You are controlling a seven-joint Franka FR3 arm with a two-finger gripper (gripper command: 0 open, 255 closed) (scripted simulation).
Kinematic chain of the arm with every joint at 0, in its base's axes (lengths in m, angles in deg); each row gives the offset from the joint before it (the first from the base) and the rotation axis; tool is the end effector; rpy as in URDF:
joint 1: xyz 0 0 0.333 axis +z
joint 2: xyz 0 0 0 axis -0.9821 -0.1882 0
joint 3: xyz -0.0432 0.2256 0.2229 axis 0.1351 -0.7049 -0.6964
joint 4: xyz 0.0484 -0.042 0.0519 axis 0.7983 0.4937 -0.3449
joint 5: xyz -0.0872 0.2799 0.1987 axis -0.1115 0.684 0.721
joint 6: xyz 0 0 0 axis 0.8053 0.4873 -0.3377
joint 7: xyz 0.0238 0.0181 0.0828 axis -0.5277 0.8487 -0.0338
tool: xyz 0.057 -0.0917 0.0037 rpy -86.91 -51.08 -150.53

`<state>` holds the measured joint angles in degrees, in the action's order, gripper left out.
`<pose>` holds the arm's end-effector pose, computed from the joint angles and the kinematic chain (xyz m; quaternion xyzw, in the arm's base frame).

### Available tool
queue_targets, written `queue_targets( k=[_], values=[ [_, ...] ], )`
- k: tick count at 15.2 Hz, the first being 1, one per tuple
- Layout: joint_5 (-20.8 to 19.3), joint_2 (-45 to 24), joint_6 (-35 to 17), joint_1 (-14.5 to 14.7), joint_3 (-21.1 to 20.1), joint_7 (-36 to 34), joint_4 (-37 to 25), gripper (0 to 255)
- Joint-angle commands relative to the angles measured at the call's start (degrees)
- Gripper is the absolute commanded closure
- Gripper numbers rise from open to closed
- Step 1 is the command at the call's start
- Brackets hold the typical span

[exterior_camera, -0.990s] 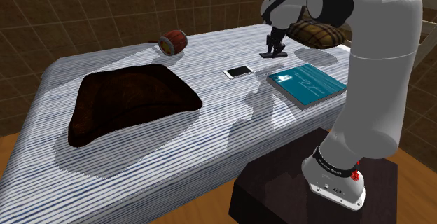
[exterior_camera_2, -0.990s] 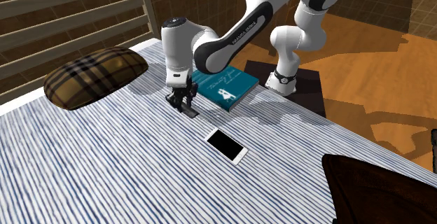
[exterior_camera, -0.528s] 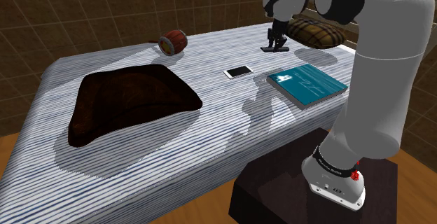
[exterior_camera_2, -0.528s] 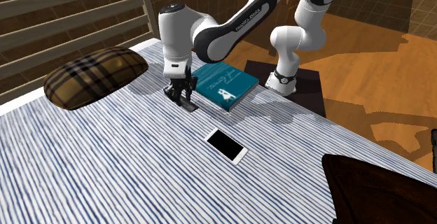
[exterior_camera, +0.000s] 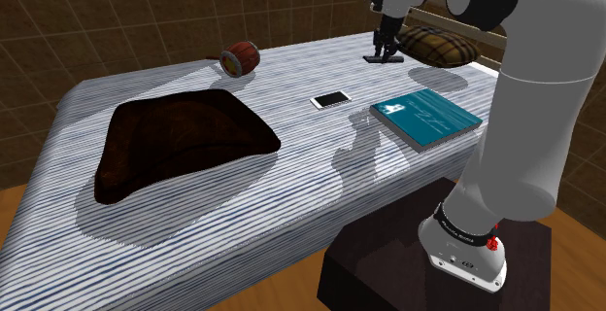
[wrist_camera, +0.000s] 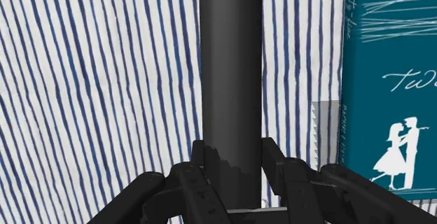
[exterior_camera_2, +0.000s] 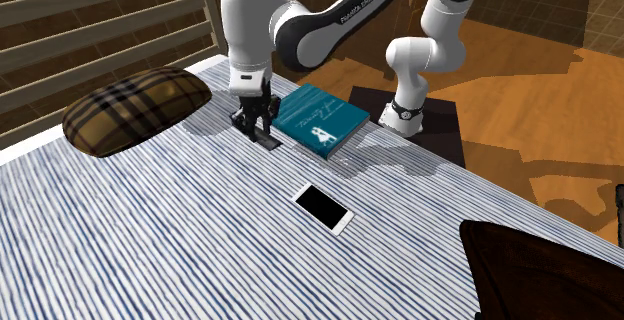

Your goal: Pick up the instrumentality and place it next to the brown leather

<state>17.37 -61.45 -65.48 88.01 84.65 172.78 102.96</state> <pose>0.4316 -0.3814 0.4635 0.8598 0.5090 0.0249 0.0324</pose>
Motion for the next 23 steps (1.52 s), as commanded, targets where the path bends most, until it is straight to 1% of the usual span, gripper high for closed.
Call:
queue_targets(
  k=[1,9,16,20,23],
  values=[
    [-0.76,0.64,1.56,0.28,0.35,-0.58,-1.21,255],
    [-2.71,2.29,7.09,0.72,1.19,-2.03,-5.91,255],
    [-3.44,2.80,11.93,0.50,1.55,-2.70,-10.53,255],
    [-10.06,9.79,9.74,8.00,1.14,-11.24,-4.98,255],
    [-14.55,14.37,8.77,11.91,-0.63,-17.81,-1.74,255]
  ],
)
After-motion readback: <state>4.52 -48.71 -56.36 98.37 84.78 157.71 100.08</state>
